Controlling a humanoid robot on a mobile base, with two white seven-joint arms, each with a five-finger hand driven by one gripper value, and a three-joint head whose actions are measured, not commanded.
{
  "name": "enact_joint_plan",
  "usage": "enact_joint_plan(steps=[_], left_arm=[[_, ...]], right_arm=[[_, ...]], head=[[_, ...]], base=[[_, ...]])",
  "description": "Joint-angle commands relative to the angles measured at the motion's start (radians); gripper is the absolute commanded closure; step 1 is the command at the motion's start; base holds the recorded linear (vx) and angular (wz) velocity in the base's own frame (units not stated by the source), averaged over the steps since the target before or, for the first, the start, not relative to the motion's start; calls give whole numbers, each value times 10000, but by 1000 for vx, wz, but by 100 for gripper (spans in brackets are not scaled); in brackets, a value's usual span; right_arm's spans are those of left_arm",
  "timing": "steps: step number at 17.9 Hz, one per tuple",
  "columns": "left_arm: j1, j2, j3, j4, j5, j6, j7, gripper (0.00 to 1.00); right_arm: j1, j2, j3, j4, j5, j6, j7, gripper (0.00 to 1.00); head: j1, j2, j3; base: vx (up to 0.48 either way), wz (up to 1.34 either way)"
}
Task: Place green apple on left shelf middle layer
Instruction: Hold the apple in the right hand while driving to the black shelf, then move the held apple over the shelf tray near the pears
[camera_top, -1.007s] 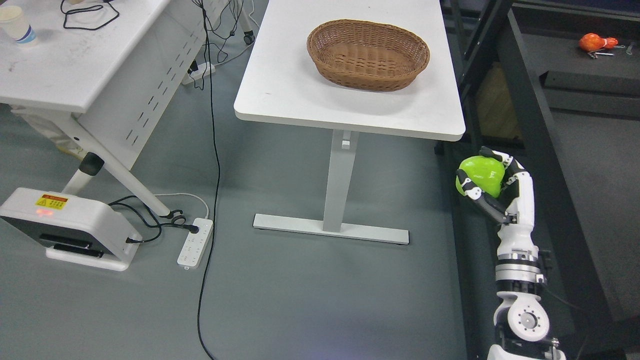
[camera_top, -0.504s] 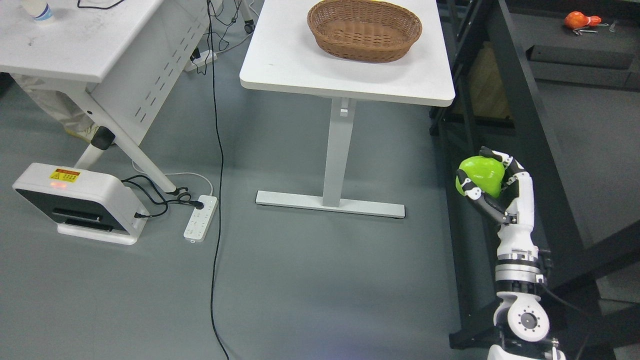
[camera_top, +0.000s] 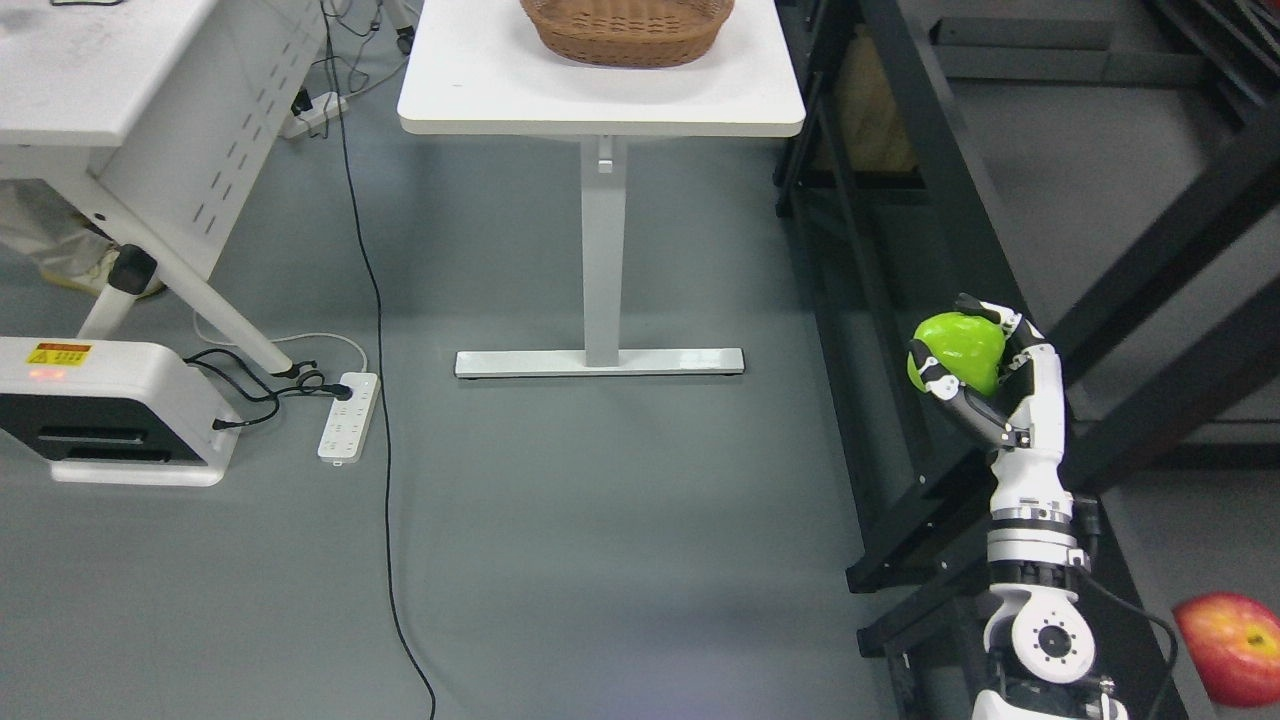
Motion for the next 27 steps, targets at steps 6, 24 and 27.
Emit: enact_joint_plan(steps=[6,24,27], left_arm=[[-215,175,0,0,-3,-8,-9,0],[-215,175,0,0,-3,-8,-9,0],[-215,175,0,0,-3,-8,-9,0]], right_arm=[[1,-175,120,-1,0,1,-50,100],[430,-175,627,-1,15,1,-81,100],[584,-175,581,-1,15,-29,-81,100]], head=[[0,0,0],[0,0,0],[0,0,0]], base=[[-188,-618],[-40,-767],[152,-673]])
